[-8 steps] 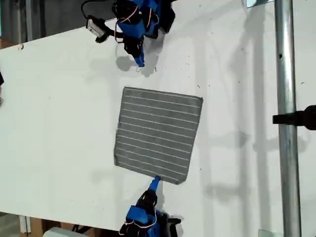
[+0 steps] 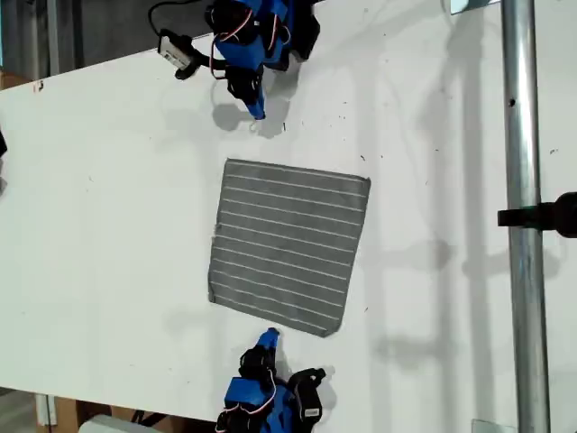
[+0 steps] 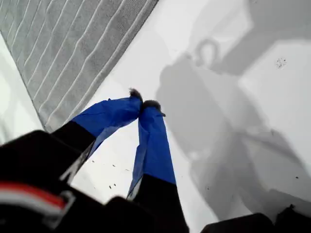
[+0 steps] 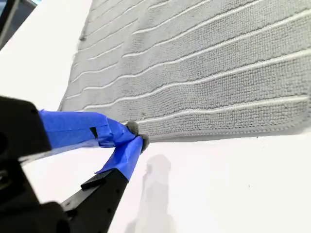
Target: Grasp corners of a towel and fold twice.
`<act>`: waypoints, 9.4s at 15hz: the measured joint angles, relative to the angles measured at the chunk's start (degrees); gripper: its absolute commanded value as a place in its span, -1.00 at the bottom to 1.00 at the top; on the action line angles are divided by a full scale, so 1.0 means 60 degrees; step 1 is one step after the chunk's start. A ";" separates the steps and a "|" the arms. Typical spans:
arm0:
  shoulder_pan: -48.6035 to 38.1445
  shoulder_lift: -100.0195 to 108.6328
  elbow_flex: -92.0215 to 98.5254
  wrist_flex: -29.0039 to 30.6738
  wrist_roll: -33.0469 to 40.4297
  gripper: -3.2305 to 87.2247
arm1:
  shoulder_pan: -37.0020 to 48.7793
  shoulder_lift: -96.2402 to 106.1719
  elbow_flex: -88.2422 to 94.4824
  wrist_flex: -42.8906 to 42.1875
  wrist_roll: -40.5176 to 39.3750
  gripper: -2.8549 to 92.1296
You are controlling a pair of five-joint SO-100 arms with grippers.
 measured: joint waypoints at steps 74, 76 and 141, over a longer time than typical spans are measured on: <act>0.5200 -1.5571 -0.8687 -0.1509 0.2432 -0.32 | -0.6094 -2.2529 -1.6392 -0.1406 -0.2095 -0.94; 0.5200 -1.5894 -0.8584 -0.1699 0.2271 -0.71 | -0.6094 -2.2529 -1.6392 -0.1406 -0.2095 -0.94; -0.2578 -1.1924 -0.6387 -0.3955 0.8188 -0.88 | -0.1465 -1.6245 -0.9961 -0.1860 -0.4746 -0.92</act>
